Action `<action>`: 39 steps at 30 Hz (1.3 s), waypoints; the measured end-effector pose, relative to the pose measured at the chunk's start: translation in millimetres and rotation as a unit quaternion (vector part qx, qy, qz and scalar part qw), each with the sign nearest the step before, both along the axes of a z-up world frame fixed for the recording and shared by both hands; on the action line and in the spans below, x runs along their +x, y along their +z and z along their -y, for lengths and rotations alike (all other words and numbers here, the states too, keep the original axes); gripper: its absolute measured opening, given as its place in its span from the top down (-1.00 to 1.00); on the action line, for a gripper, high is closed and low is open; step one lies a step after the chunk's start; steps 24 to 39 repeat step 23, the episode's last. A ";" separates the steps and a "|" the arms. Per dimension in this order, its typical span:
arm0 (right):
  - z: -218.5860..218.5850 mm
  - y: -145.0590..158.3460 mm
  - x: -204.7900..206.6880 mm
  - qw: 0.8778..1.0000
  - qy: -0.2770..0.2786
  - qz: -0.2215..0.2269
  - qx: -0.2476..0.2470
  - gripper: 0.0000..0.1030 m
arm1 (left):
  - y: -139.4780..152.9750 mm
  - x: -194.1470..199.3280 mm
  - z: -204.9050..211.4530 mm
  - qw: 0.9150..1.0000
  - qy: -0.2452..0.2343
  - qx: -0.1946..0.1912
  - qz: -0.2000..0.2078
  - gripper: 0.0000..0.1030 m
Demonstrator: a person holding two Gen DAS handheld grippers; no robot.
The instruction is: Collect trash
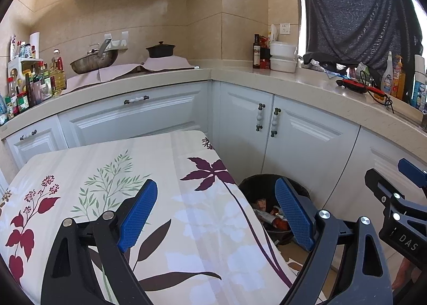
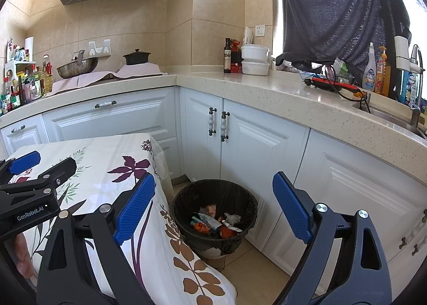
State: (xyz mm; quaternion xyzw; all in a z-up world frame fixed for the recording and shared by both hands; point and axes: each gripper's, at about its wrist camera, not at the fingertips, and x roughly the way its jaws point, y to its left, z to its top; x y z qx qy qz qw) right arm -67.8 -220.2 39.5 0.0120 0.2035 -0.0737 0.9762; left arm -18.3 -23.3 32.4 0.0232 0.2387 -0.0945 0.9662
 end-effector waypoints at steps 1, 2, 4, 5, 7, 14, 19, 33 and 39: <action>0.3 0.1 0.1 1.000 0.000 0.000 0.000 -0.70 | -0.1 0.1 0.2 1.000 0.000 0.000 0.000 -0.69; 0.0 0.0 0.1 1.000 0.000 0.000 0.000 -0.70 | -0.2 0.3 0.3 1.000 -0.001 0.000 0.000 -0.69; 0.4 0.0 0.2 1.000 0.000 0.000 0.000 -0.70 | -0.1 0.5 0.9 1.000 -0.003 -0.001 0.000 -0.71; 0.1 -0.1 0.1 1.000 0.000 0.000 0.000 -0.70 | 0.0 0.3 1.2 1.000 -0.005 -0.001 0.000 -0.73; 1.0 0.3 0.2 1.000 0.000 0.000 0.000 -0.70 | 0.2 0.8 1.6 1.000 -0.007 -0.003 -0.002 -0.74; 1.2 0.5 0.2 1.000 0.000 0.000 0.000 -0.70 | 0.5 2.2 2.2 1.000 -0.009 -0.003 -0.001 -0.75; 0.3 -0.7 2.9 1.000 0.002 -0.002 0.002 -0.70 | -4.2 9.9 0.1 1.000 0.002 0.008 -0.016 -0.75; -6.4 -5.3 13.5 1.000 0.014 -0.010 0.001 -0.70 | -13.0 20.1 -8.9 0.999 0.020 0.011 -0.036 -0.75; -6.4 -5.3 13.5 1.000 0.014 -0.010 0.001 -0.70 | -13.0 20.1 -8.9 0.999 0.020 0.011 -0.036 -0.75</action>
